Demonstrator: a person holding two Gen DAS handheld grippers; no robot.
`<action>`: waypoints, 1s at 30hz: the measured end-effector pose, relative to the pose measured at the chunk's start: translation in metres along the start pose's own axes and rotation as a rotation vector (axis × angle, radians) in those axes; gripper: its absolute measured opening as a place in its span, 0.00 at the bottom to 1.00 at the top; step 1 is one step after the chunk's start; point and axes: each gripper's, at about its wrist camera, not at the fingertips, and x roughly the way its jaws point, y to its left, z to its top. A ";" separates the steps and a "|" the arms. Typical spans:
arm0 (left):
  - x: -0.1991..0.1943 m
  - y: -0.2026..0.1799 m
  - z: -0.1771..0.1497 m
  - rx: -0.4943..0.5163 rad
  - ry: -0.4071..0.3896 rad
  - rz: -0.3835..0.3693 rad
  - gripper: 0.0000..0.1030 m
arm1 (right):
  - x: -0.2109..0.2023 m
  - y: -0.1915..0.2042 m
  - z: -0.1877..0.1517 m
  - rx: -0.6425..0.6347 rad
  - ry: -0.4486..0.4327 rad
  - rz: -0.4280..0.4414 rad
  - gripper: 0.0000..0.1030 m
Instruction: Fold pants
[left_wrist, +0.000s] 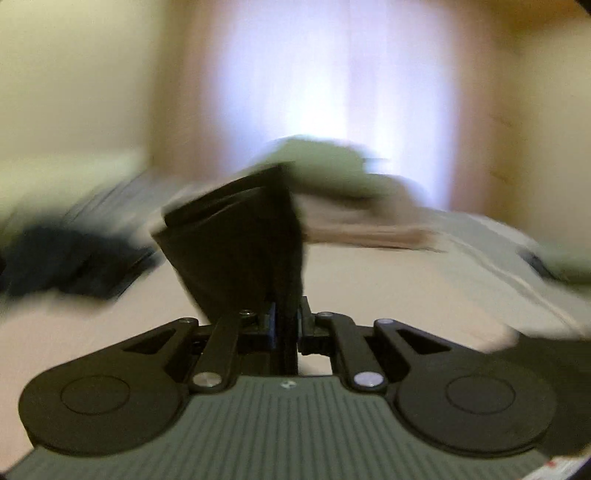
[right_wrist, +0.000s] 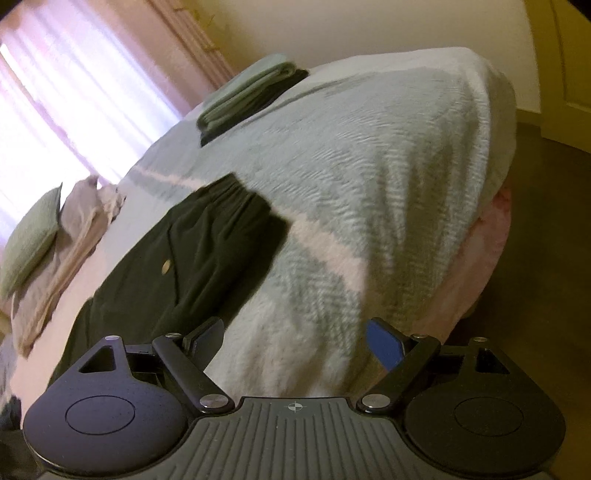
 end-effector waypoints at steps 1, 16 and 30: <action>-0.002 -0.029 0.003 0.081 -0.011 -0.074 0.07 | 0.000 -0.002 0.001 0.011 -0.006 0.001 0.80; 0.021 -0.134 -0.066 0.144 0.339 -0.523 0.37 | -0.005 0.037 -0.002 -0.117 -0.065 0.071 0.80; 0.036 0.077 -0.062 -0.447 0.407 -0.171 0.34 | 0.121 0.159 -0.080 0.182 0.463 0.556 0.51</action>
